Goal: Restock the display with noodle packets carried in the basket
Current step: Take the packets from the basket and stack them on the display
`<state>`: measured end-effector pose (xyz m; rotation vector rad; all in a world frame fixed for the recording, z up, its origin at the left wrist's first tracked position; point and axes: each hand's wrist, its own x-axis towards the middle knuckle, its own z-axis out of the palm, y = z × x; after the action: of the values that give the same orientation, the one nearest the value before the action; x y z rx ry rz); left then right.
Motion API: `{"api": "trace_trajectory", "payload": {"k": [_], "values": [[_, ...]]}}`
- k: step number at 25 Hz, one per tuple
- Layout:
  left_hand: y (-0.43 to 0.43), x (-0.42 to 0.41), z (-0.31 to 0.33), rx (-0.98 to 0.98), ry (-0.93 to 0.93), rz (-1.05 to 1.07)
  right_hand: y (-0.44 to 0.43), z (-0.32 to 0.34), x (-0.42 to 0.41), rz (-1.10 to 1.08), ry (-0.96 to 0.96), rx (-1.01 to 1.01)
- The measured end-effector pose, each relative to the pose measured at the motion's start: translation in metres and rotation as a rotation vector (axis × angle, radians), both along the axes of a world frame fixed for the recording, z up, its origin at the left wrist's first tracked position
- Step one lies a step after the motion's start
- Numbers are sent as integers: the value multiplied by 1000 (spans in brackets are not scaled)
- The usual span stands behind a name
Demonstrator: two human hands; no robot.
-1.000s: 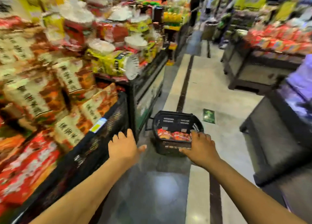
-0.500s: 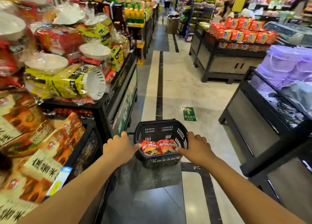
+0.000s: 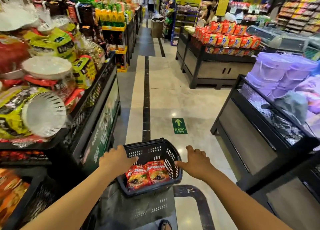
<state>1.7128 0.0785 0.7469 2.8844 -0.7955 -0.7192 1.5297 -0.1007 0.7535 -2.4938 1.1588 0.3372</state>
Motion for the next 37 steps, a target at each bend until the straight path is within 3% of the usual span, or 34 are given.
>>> {"api": "trace_trajectory", "payload": {"k": [8, 13, 20, 29, 35, 37], "values": [[-134, 66, -7, 38, 10, 73, -147, -10, 89, 95, 56, 97], [-176, 90, -30, 76, 47, 127, -197, -30, 128, 116, 111, 153], [-217, 150, -116, 103, 105, 210, -237, -111, 190, 147, 215, 249], [-218, 208, -331, 78, 142, 151, -245, -336, 227, 56, 208, 394], [-195, 183, -520, 135, 298, 110, -232, -531, 202, -30, 304, 478], [-187, 174, -564, 134, 347, 163, -228, -567, 197, -85, 287, 488]]}}
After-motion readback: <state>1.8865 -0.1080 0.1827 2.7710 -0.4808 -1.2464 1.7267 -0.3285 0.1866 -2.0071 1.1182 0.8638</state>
